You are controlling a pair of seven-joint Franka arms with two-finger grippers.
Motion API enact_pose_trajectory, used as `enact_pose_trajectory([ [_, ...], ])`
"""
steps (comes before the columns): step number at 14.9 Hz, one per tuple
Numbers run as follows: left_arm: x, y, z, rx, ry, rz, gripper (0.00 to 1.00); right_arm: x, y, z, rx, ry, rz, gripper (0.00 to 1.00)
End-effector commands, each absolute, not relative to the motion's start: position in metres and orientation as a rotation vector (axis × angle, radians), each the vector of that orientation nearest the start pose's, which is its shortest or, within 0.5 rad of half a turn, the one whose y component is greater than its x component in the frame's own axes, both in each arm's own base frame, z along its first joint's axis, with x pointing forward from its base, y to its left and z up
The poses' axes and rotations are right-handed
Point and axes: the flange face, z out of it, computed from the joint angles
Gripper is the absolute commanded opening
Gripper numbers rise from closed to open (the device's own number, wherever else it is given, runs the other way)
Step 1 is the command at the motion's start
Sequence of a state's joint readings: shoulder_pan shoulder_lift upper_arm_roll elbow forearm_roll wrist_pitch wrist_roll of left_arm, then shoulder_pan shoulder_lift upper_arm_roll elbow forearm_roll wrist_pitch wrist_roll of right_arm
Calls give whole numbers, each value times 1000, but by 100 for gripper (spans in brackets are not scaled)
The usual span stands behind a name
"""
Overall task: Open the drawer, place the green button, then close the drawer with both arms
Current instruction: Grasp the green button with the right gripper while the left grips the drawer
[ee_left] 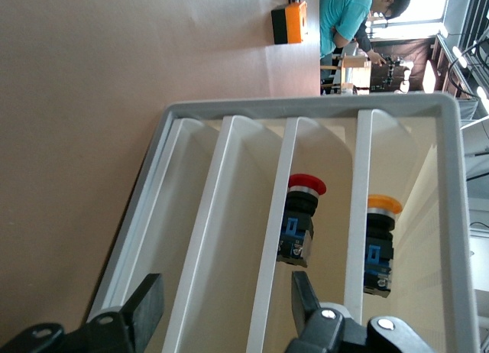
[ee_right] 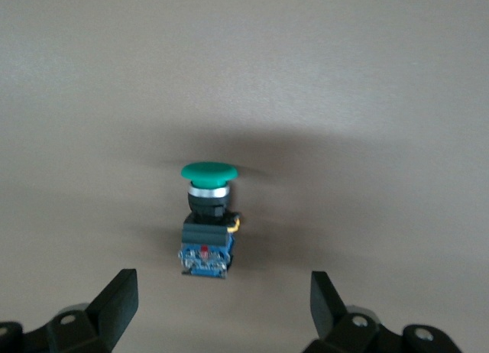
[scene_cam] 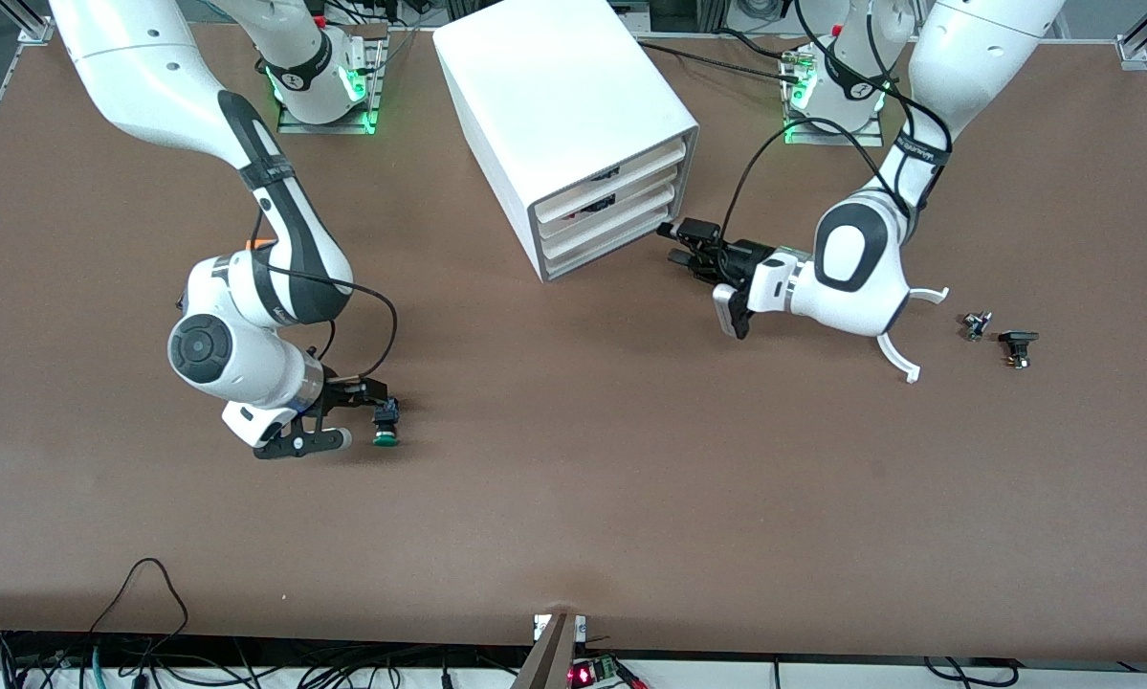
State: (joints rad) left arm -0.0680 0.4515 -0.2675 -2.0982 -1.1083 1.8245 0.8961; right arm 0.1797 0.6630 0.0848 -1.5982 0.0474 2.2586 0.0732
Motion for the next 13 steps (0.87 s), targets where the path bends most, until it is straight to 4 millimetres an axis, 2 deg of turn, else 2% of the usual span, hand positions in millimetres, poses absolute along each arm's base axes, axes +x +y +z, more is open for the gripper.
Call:
enact_pose_trajectory([
  [1, 466, -246, 186, 1834, -513, -335, 69, 673, 191, 223, -3019, -197, 7, 100],
  [3, 456, -250, 167, 1789, -490, -313, 69, 671, 191, 209, -2985, -78, 50, 100],
  [7, 424, -264, 136, 1745, -439, -253, 68, 669, 188, 189, -2974, -35, 76, 98],
  [8, 419, -266, 134, 1741, -437, -260, 66, 668, 187, 186, -2974, -32, 82, 91],
  [9, 416, -267, 132, 1738, -437, -265, 61, 668, 187, 185, -2976, -36, 91, 80],
  [13, 403, -272, 128, 1733, -444, -294, 50, 670, 187, 187, -2975, -42, 86, 27],
])
